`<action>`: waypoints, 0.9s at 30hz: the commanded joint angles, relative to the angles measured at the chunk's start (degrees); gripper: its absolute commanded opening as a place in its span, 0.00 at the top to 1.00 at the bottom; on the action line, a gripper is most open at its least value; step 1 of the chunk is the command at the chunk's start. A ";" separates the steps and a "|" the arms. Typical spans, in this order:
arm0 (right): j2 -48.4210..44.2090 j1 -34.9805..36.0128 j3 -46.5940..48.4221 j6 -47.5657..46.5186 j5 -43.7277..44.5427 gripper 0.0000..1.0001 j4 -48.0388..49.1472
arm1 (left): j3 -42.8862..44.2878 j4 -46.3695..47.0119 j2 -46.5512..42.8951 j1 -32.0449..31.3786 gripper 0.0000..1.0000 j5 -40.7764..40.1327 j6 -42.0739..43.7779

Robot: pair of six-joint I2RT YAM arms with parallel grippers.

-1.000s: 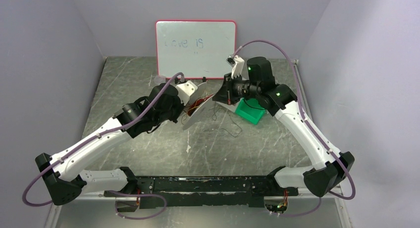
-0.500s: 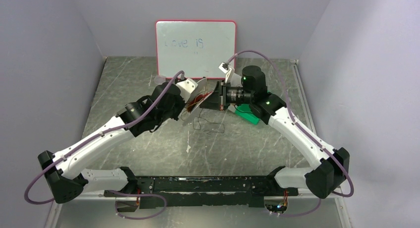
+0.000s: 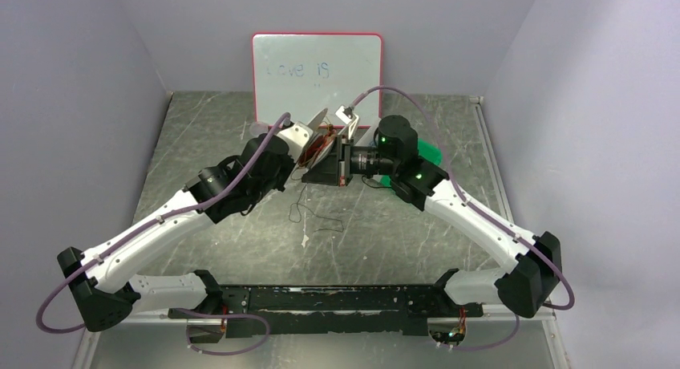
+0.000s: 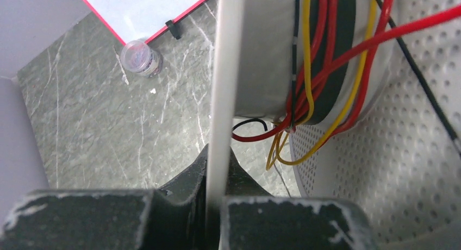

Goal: Wrap the cables

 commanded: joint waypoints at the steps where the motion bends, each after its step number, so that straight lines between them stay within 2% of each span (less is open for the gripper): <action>1: 0.79 3.94 1.00 1.71 -0.66 0.94 3.61 | 0.27 5.68 0.02 0.29 0.93 -6.03 -2.82; 9: 2.20 8.18 1.12 -5.40 12.04 0.90 -3.25 | 0.16 6.84 -1.58 0.88 0.93 -1.95 -5.47; 16: 0.88 10.38 -2.65 -7.57 21.43 0.81 -2.15 | -0.19 7.87 -3.00 1.42 0.93 2.13 -6.99; 22: 0.56 12.30 -5.92 -9.14 25.07 0.79 -0.62 | 0.51 7.96 -2.89 2.02 0.93 2.89 -8.62; 27: 0.03 13.47 -10.25 -7.55 24.49 0.78 2.32 | 0.41 8.18 -2.88 2.52 0.93 2.46 -10.00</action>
